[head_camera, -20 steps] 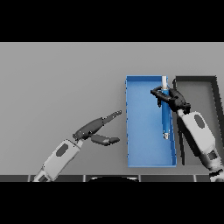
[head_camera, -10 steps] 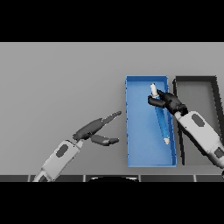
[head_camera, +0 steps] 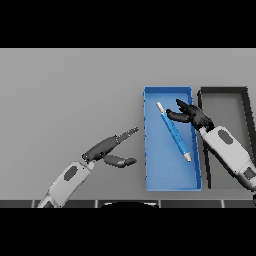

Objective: Pick up the blue pipe and place it into the blue bin.

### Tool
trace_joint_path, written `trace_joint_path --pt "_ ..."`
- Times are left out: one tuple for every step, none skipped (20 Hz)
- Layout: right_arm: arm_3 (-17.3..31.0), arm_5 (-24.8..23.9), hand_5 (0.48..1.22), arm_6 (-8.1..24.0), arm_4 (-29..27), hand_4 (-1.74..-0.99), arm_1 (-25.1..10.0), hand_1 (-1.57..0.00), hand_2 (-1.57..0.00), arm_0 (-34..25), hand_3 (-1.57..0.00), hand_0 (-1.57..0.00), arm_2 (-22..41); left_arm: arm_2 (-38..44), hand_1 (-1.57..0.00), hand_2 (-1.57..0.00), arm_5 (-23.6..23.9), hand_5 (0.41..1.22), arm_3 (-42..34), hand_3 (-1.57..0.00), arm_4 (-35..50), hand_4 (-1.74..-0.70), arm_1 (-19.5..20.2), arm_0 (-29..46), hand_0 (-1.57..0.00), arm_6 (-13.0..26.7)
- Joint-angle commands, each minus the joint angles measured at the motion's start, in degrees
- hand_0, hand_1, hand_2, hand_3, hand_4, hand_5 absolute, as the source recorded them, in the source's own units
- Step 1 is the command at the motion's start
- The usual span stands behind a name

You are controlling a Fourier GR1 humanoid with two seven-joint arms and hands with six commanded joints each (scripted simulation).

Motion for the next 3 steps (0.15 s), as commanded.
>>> trace_joint_path --pt "-0.8 -0.9 0.766 0.9 -0.4 -1.186 0.4 -0.01 -0.01 0.2 -0.01 -0.02 0.1 0.2 0.0 0.0 -0.1 0.472 -0.3 0.0 0.0 -0.83 0.5 0.0 0.0 -0.4" --pt "-0.8 -1.0 0.767 0.7 -0.4 -1.186 0.4 -0.01 -0.01 0.3 -0.01 -0.02 0.1 0.4 0.0 0.0 -0.5 0.473 -0.4 0.0 0.5 -0.83 0.8 -0.2 0.0 0.0" --pt "-0.8 -0.3 0.769 0.4 -0.2 -1.186 -0.1 -0.01 -0.01 0.1 -0.01 -0.02 0.0 0.6 0.0 0.0 -0.3 0.474 -1.1 0.0 0.8 -0.83 0.9 0.1 0.0 -0.3"
